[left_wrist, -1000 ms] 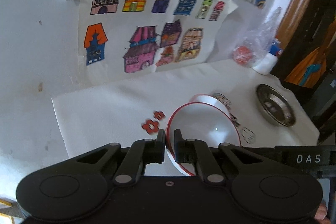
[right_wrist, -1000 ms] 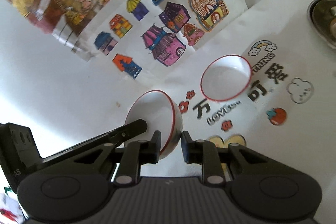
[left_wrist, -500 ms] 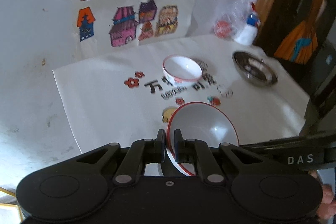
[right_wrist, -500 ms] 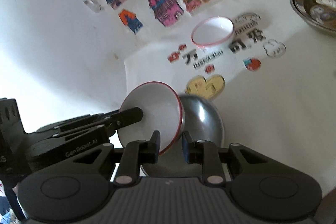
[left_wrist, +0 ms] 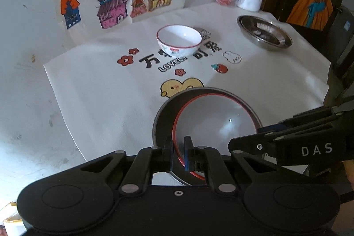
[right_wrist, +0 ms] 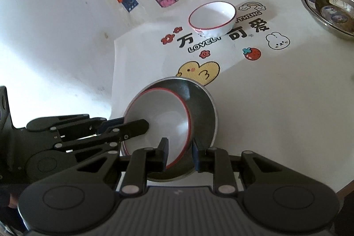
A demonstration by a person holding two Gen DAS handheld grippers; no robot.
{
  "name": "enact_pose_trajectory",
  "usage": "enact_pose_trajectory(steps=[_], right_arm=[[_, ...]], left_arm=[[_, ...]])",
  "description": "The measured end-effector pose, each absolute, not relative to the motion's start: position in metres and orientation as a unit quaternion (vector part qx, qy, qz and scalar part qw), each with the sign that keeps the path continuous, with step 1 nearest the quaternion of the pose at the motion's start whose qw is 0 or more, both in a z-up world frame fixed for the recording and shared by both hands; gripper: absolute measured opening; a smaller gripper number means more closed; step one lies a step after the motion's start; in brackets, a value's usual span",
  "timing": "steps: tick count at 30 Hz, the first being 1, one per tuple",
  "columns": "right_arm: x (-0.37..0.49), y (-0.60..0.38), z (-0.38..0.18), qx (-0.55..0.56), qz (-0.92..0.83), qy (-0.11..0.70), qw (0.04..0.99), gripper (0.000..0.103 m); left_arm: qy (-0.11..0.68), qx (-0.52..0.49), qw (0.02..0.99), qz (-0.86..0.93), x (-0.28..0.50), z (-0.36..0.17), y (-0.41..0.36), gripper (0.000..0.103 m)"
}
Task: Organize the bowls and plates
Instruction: 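Carry the white bowl into the steel bowl and open the right gripper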
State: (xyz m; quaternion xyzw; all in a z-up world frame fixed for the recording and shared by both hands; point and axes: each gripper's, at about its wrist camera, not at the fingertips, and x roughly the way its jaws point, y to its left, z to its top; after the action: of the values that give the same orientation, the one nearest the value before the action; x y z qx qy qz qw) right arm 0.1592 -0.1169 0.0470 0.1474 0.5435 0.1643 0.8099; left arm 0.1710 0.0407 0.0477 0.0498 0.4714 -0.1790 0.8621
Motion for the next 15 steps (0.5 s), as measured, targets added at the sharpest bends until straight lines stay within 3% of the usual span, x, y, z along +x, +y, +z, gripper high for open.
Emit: enact_pose_trajectory(steps=[15], right_arm=[[0.177,-0.101,0.049,0.079,0.158,0.588,0.789,0.028]], left_arm=[[0.503,0.088,0.839,-0.187,0.182,0.045,0.031,0.013]])
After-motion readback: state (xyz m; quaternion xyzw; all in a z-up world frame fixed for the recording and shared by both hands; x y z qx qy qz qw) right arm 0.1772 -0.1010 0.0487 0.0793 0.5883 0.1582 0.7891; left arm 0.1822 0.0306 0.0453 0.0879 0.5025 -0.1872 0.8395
